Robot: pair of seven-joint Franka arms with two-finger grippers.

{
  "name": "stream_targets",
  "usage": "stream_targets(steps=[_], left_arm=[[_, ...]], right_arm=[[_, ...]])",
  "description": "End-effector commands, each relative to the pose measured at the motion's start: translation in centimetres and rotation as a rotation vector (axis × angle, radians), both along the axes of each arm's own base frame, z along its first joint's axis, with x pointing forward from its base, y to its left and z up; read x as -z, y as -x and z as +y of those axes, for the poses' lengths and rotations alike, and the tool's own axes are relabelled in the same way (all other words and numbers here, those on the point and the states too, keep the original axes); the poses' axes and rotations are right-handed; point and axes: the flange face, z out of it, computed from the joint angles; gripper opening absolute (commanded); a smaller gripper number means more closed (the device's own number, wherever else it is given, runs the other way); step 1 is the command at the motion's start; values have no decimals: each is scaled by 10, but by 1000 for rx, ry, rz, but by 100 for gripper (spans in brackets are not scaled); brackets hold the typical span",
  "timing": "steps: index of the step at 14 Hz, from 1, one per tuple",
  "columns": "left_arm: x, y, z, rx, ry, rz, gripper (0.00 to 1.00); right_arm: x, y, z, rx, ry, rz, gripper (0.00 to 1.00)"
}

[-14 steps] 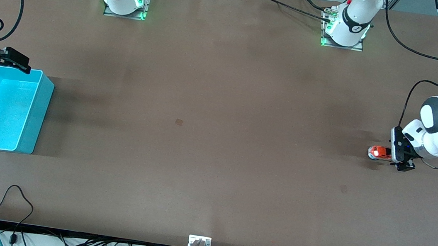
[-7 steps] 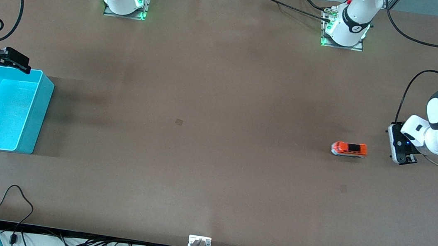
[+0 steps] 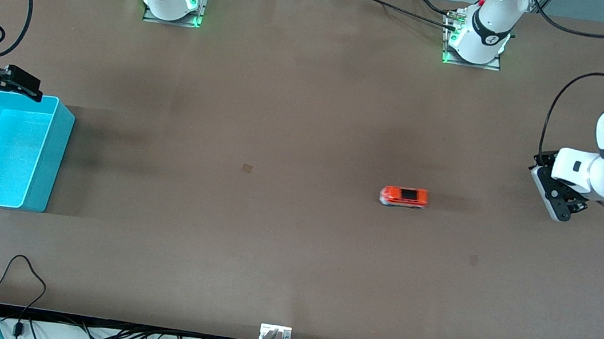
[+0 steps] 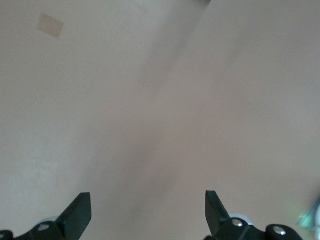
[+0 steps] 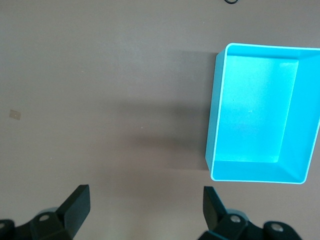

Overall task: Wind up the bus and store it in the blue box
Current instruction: 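Withdraw the left gripper while the car rolls toward the cyan box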

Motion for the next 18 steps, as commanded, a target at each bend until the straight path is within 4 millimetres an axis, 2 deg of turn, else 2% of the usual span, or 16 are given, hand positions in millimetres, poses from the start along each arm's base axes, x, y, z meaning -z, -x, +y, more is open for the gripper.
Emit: stream_targets(steps=[1,3,7,8,11,14,16,18], left_arm=[[-63,0,-21,-101,-63,18,100],[-103,1,-33,-213,-94,37,100],[-163,3,-30,-357,-112,11,100],[-171,4,-29,-376,-93,7,100],[-178,4,-29,-441,-60,-1,100],[-182,7,-31,-749,-57,3,100],[-188,11,-42,-932,-87,-50,100],[-187,20,-36,-971,-85,-68,100]], right_arm=[[-2,0,-1,11,-5,-5,100],[-2,0,-1,11,-5,-7,100],[-2,0,-1,13,-4,-7,100],[-2,0,-1,13,-4,-7,100],[-2,0,-1,11,-5,-5,100],[-2,0,-1,11,-6,-7,100],[-2,0,-1,10,-6,-7,100],[-2,0,-1,10,-8,-7,100]])
